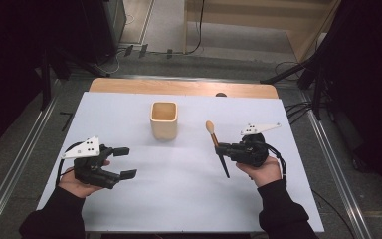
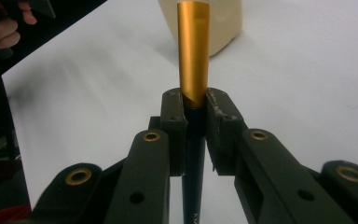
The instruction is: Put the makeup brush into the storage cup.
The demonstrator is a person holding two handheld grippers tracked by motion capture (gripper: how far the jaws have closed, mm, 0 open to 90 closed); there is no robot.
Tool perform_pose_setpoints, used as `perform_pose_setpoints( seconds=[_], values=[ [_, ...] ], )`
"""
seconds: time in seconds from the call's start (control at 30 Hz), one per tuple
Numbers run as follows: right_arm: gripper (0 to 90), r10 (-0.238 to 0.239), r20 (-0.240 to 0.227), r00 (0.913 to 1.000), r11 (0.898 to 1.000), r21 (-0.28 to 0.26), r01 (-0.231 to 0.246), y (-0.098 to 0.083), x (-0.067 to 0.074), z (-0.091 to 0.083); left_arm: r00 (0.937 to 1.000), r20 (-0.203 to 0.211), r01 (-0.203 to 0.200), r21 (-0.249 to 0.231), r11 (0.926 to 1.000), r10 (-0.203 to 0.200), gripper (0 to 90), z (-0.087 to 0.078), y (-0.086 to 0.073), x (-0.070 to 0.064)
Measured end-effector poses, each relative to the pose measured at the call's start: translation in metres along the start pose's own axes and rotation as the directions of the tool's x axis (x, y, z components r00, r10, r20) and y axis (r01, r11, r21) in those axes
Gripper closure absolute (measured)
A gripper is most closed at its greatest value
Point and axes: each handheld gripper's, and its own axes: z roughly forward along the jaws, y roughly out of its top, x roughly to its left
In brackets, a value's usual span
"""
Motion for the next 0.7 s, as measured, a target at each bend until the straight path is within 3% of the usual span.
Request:
perform_pose_setpoints(
  seconds=[0.13,0.4,0.53,0.7],
  values=[
    [79.3,-0.034,-0.028,0.999,0.999,-0.008,0.034,0.001,0.007,0.004,0.9999,0.017,-0.003,0.0,1.0,0.003,19.7,0.003,0.004,-0.001],
    [79.3,-0.049,-0.061,0.9969,0.999,-0.02,0.048,0.003,0.014,0.009,0.9992,0.035,-0.019,0.006,0.9998,0.018,19.2,0.009,0.011,-0.005],
    [79.3,-0.097,-0.085,0.9916,0.995,-0.038,0.094,0.003,0.022,0.012,0.9984,0.053,-0.018,0.004,0.9998,0.018,19.2,0.015,0.016,-0.007],
    [79.3,-0.117,-0.101,0.9879,0.993,-0.037,0.114,0.004,0.027,0.016,0.9973,0.07,-0.024,0.012,0.9996,0.023,19.2,0.019,0.018,-0.008]
  ],
)
